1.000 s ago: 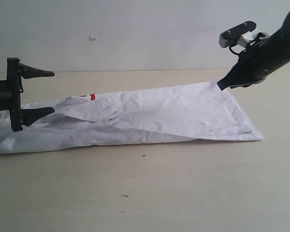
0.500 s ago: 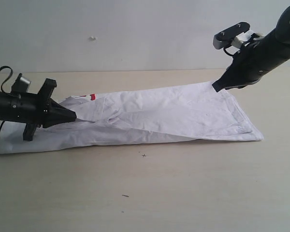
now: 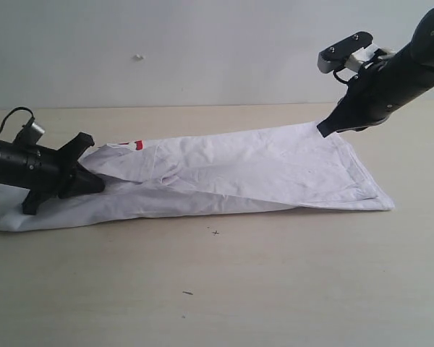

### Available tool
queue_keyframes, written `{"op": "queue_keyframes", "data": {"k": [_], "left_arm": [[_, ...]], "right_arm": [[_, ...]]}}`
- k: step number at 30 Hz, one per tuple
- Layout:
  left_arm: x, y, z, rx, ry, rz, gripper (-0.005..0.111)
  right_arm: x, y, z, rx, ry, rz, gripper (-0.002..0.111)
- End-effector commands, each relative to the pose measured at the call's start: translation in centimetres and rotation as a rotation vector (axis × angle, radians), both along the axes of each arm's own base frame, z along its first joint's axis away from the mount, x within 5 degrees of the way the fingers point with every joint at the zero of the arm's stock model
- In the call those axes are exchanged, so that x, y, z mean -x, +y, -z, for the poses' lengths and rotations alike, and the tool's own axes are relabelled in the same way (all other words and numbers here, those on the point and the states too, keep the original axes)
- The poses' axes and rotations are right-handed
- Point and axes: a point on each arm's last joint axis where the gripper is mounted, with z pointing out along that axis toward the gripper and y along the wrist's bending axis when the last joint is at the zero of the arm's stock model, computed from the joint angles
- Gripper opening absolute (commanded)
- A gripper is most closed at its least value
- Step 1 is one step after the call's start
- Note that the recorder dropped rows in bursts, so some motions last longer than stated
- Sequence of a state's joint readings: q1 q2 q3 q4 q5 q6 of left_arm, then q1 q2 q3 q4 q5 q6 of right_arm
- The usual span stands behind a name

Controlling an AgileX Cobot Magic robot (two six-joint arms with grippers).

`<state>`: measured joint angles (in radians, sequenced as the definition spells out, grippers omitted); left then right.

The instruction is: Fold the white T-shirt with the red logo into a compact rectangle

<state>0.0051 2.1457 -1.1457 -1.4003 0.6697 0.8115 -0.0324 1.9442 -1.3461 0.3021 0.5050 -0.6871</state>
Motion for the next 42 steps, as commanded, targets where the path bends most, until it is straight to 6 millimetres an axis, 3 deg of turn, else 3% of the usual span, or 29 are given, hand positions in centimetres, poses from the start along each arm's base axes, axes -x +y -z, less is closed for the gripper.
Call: {"op": "queue_keyframes", "data": {"k": [1, 7, 20, 24, 25, 27, 31, 36, 40, 42], "left_arm": [[-0.6, -0.9, 0.5, 0.006, 0.006, -0.073, 0.000], [-1.5, -1.9, -0.1, 0.118, -0.062, -0.156, 0.000], [-5.7, -0.8, -3.4, 0.044, -0.188, -0.292, 0.000], [-6.4, 1.3, -4.2, -0.068, -0.269, -0.234, 0.005], [-6.2, 2.0, -4.3, -0.133, -0.288, -0.181, 0.012], [-5.4, 4.7, -4.7, -0.317, -0.311, -0.035, 0.037], [-4.5, 8.1, -5.4, -0.354, -0.240, -0.039, 0.063], [-2.9, 11.8, -4.7, -0.319, -0.110, -0.028, 0.065], [-1.5, 13.1, -3.5, -0.264, -0.011, 0.051, 0.065], [-1.1, 13.6, -3.0, -0.327, 0.009, 0.108, 0.069]], "right_arm": [[0.0, 0.2, -0.6, -0.004, -0.028, 0.000, 0.000], [0.1, 0.4, -0.5, -0.004, -0.016, -0.011, 0.000], [0.4, 0.5, -0.4, -0.011, 0.020, -0.021, 0.000], [0.5, 0.6, -0.3, -0.013, 0.040, -0.027, 0.000], [0.6, 0.6, -0.3, -0.012, 0.045, -0.031, 0.000], [0.6, 0.6, -0.2, -0.013, 0.051, -0.032, 0.000], [0.5, 0.6, -0.3, -0.011, 0.040, -0.029, 0.000], [0.5, 0.6, -0.3, -0.015, 0.039, -0.027, 0.000], [0.5, 0.6, -0.3, -0.015, 0.041, -0.028, 0.000], [0.6, 0.6, -0.2, -0.016, 0.050, -0.030, 0.000]]}}
